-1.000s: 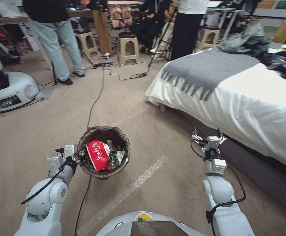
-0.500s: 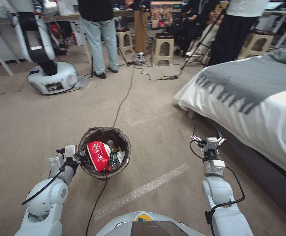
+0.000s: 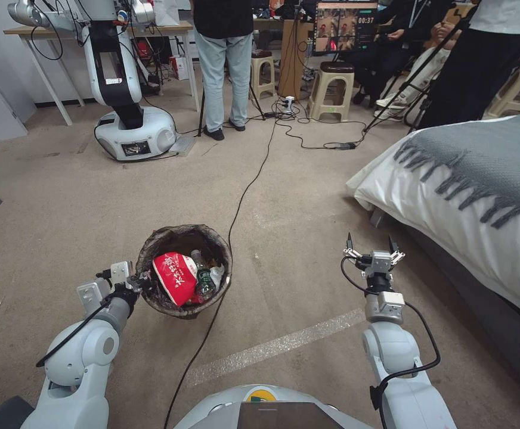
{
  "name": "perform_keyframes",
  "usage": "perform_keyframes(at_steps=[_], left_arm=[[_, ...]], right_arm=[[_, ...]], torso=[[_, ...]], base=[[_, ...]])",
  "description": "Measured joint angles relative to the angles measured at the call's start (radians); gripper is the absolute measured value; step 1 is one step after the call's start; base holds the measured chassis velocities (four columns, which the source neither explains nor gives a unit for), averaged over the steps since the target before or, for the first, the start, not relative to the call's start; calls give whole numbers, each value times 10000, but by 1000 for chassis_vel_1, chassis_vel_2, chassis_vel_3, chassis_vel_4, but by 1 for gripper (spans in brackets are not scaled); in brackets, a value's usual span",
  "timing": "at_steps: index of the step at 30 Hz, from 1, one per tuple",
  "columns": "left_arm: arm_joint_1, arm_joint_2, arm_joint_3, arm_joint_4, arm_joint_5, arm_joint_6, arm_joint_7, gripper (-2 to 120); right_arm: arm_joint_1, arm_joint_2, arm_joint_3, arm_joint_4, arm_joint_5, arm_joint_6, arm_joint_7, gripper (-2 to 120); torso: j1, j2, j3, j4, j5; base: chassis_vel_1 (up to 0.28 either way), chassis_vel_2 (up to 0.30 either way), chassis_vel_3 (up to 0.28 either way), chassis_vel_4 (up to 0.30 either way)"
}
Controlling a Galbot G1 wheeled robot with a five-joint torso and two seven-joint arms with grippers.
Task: Pick up the trash bin, then pick up the garbage from the floor and place it into the trash bin.
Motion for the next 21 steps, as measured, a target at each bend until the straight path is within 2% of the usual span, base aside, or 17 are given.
perform_keyframes(at_steps=[2, 4, 5, 7, 10, 12, 13, 14, 16, 17, 19, 21], left_arm=[[-43, 32, -31, 1, -351, 42, -198, 0], [-187, 103, -154, 99, -1121, 63, -821, 0], [-187, 103, -154, 99, -1121, 63, -821, 0], [-336, 246, -320, 360, -1844, 73, -1458, 0], [-437, 322, -408, 570, -2279, 73, -1725, 0], [-565, 351, -424, 863, -2624, 75, -2104, 0], [-726, 336, -443, 1139, -2811, 77, -2513, 0], [-726, 336, -443, 1139, -2811, 77, -2513, 0], [-1037, 367, -449, 1688, -3270, 78, -3098, 0], [-1037, 367, -449, 1688, -3270, 78, -3098, 0], [-1347, 344, -433, 2393, -3935, 80, -3755, 0], [-1411, 342, -420, 2581, -4088, 80, -3907, 0]], right_arm=[[-6, 6, -27, 0, -11, 0, 5, 100], [-29, 43, -104, -12, -48, 0, 11, 100], [-29, 43, -104, -12, -48, 0, 11, 100], [-72, 73, -127, -31, -80, 12, 18, 100], [-99, 74, -132, -34, -92, 30, 19, 100], [-114, 68, -133, -45, -102, 43, 19, 100], [-128, 68, -134, -49, -110, 48, 22, 100], [-128, 68, -134, -49, -110, 48, 22, 100], [-143, 98, -164, -91, -152, 70, 26, 100], [-143, 98, -164, -91, -152, 70, 26, 100], [-205, 183, -227, -130, -268, 97, 48, 100], [-249, 220, -236, -135, -287, 106, 56, 100]], torso=[[1, 0, 0, 1, 0], [1, 0, 0, -5, -1], [1, 0, 0, -5, -1], [1, 0, 0, -6, -1], [1, 0, 0, -4, -1], [1, 0, 0, -4, -1], [1, 0, 0, -3, -2], [1, 0, 0, -3, -2], [1, 0, 0, -3, -1], [1, 0, 0, -3, -1], [1, 0, 1, -2, -3], [1, 0, 0, -3, -1]], base=[[0, 0, 0, 0], [0, 0, 0, 0], [0, 0, 0, 0], [0, 0, 0, 0], [0, 0, 0, 0], [0, 0, 0, 0], [0, 0, 0, 0], [0, 0, 0, 0], [0, 0, 0, 0], [0, 0, 0, 0], [0, 0, 0, 0], [0, 0, 0, 0]])
